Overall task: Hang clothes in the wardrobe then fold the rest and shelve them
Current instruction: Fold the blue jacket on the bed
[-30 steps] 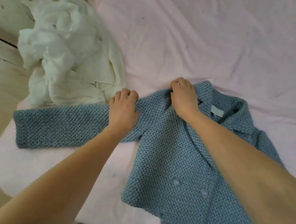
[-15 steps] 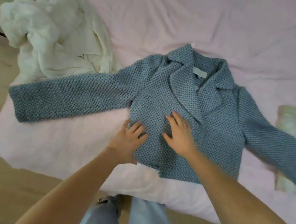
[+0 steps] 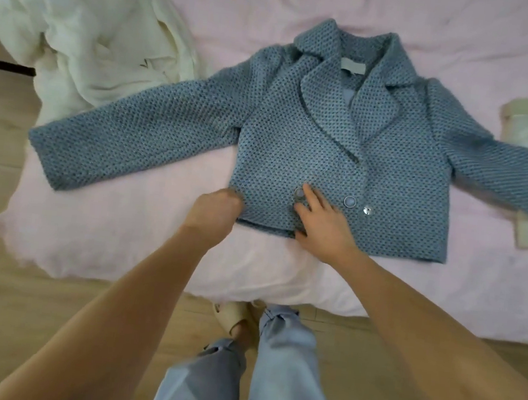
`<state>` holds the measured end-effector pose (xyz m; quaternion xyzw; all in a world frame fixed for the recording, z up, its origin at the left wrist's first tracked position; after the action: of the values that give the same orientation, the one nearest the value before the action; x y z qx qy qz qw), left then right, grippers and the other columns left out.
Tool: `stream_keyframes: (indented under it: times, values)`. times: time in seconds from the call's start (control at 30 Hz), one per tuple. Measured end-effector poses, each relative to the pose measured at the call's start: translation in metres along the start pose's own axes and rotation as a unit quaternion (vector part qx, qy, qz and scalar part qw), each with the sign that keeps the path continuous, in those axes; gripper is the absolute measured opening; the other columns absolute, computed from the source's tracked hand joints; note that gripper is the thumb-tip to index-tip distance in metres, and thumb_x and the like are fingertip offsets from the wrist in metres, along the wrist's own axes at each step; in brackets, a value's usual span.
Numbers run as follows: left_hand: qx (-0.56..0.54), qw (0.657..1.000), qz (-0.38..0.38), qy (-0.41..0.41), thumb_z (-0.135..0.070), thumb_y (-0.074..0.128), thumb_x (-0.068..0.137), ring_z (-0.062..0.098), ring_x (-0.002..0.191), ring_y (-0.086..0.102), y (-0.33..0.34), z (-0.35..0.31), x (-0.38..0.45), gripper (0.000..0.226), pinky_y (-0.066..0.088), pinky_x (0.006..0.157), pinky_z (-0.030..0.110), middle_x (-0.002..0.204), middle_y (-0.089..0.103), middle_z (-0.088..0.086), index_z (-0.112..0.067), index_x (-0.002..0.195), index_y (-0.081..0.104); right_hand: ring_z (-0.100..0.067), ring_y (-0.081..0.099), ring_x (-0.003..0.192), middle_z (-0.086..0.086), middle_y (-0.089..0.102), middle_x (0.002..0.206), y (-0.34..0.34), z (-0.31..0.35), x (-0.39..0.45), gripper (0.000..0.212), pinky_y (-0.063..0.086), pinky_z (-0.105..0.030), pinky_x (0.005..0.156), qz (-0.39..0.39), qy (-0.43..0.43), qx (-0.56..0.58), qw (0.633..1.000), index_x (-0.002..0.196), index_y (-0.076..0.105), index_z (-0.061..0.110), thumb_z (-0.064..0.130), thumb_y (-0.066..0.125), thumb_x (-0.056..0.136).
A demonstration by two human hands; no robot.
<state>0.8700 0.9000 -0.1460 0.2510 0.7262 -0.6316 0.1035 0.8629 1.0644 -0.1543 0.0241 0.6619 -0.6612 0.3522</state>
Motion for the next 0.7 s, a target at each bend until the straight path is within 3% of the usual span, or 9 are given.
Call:
stream_keyframes:
  times: [0.1,0.17,0.2,0.3,0.37,0.47,0.6,0.7]
  values:
    - [0.081,0.995,0.064,-0.009,-0.002,0.045,0.088,0.025,0.108,0.061,0.006,-0.008,-0.008,0.031,0.048,0.085,0.034,0.117,0.062,0.005,-0.014,0.112,0.06,-0.025,0.026,0.142,-0.008,0.008,0.161,0.001,0.011,-0.004,0.036,0.043,-0.04,0.099,0.02,-0.016,0.036,0.999,0.125,0.055,0.016,0.036,0.05,0.096]
    - [0.114,0.989,0.091,-0.01,-0.014,0.051,0.091,0.024,0.109,0.06,0.004,-0.012,-0.006,0.024,0.045,0.086,0.033,0.117,0.061,0.004,-0.013,0.113,0.059,-0.024,0.04,0.133,-0.004,0.024,0.157,-0.01,0.009,-0.004,0.041,0.047,-0.039,0.094,0.015,-0.032,0.071,0.997,0.123,0.057,0.019,0.047,0.047,0.095]
    - [0.112,0.989,0.091,-0.009,-0.026,0.054,0.091,0.024,0.108,0.06,-0.003,-0.015,-0.001,0.024,0.044,0.085,0.033,0.115,0.061,0.004,-0.014,0.111,0.059,-0.024,0.048,0.125,-0.002,0.036,0.151,-0.023,0.002,-0.002,0.041,0.049,-0.038,0.089,-0.023,-0.029,0.084,0.996,0.124,0.056,0.018,0.047,0.044,0.097]
    - [0.077,0.995,0.054,0.017,-0.058,0.057,0.084,0.023,0.106,0.06,-0.036,-0.039,0.028,0.042,0.043,0.083,0.032,0.112,0.063,0.001,-0.02,0.101,0.061,-0.027,0.057,0.1,-0.005,0.051,0.127,-0.074,-0.04,0.009,0.028,0.043,-0.035,0.065,-0.172,0.036,0.106,0.979,0.125,0.053,0.009,0.018,0.039,0.101]
    - [0.012,0.998,0.041,0.043,-0.067,0.057,0.081,0.021,0.108,0.058,-0.051,-0.061,0.049,0.052,0.044,0.084,0.033,0.114,0.063,-0.002,-0.023,0.109,0.063,-0.027,0.055,0.092,-0.008,0.048,0.127,-0.089,-0.072,0.023,0.032,0.037,-0.034,0.062,-0.196,0.089,0.12,0.969,0.127,0.049,0.007,0.002,0.041,0.096]
    - [-0.069,0.995,0.033,0.062,-0.06,0.051,0.089,0.02,0.108,0.057,-0.065,-0.086,0.078,0.047,0.045,0.082,0.035,0.116,0.062,-0.002,-0.023,0.115,0.063,-0.029,0.053,0.098,-0.009,0.046,0.131,-0.099,-0.108,0.054,0.043,0.036,-0.035,0.065,-0.179,0.108,0.126,0.97,0.13,0.047,0.008,-0.008,0.043,0.089]
    - [-0.057,0.992,-0.033,0.104,-0.039,0.05,0.098,0.021,0.126,0.042,-0.079,-0.109,0.115,0.04,0.045,0.097,0.039,0.134,0.05,0.0,-0.02,0.133,0.052,-0.033,0.048,0.121,-0.004,0.025,0.155,-0.106,-0.141,0.104,0.055,0.045,-0.038,0.077,-0.11,0.059,0.058,0.99,0.143,0.038,0.011,-0.008,0.04,0.091]
    - [-0.054,0.989,-0.046,0.133,-0.028,0.05,0.099,0.021,0.129,0.038,-0.077,-0.12,0.128,0.042,0.044,0.099,0.036,0.143,0.041,-0.002,-0.02,0.141,0.044,-0.034,0.049,0.121,-0.002,0.012,0.16,-0.103,-0.149,0.133,0.063,0.043,-0.038,0.074,-0.048,0.038,0.02,0.998,0.15,0.027,0.013,-0.01,0.039,0.092]
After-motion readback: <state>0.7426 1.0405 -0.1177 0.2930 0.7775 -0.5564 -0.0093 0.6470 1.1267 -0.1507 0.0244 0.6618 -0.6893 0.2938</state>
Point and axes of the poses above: each hand's wrist, its own x-axis towards the middle knuckle, its own y-axis out of the palm, z = x × y, the point moved 10 cm from there along x, towards the middle knuckle
